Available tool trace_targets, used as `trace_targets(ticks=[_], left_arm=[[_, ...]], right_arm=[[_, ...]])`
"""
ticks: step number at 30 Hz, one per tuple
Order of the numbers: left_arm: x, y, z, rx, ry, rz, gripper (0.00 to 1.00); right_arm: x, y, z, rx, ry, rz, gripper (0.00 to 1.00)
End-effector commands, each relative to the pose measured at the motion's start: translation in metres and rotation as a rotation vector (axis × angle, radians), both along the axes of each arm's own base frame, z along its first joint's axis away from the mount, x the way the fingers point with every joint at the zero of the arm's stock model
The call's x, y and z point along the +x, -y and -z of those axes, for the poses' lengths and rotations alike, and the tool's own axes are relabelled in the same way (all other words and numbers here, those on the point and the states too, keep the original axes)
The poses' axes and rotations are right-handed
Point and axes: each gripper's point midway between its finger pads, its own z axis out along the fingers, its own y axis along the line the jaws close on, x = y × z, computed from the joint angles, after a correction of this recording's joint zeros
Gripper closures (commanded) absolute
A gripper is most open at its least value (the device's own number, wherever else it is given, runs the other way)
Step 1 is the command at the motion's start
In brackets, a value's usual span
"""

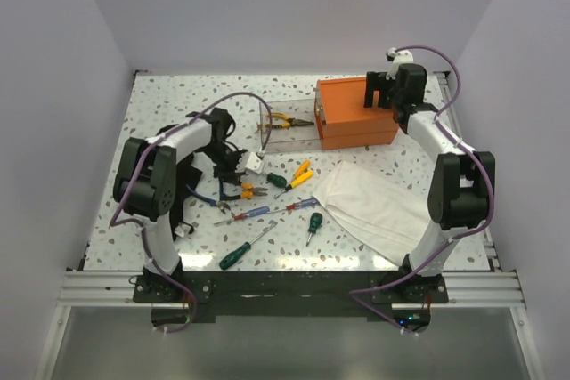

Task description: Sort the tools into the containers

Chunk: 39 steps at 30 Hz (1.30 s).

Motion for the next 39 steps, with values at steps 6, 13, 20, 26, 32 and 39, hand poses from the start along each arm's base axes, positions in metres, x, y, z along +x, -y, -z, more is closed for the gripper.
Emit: trace_targets(ticks=[6,13,20,26,32,39], left_arm=[[0.115,-0.042,-0.109,-0.22,0.286,-0.313,1.0],[0.178,0.029,-0.164,-0.428,0.514,-0.473,1.0],[0.21,0.103,-0.162,-0.504,0.541,-0.465,1.0],[0.236,0.116,-0.142,-0.509,0.549,-0.54,1.0],[0.242,0.117,-0.128,-0.505,0.569,-0.562,0.86],[0.235,0.114,-0.168,-0.55,0.538,-0.645,0.48]], right_arm=[[-0.065,0.028,0.091,-0.028,-0.363,0.087,0.02],[-0.059,0.026,0.095,-0.022,-0.365,0.085,0.02],[-0.051,0.027,0.088,-0.027,-0.352,0.085,0.02],[-0.052,0.027,0.084,-0.019,-0.349,0.089,0.02],[-0.054,0.025,0.085,-0.014,-0.352,0.089,0.02],[-0.057,0.025,0.091,-0.013,-0.366,0.086,0.02]])
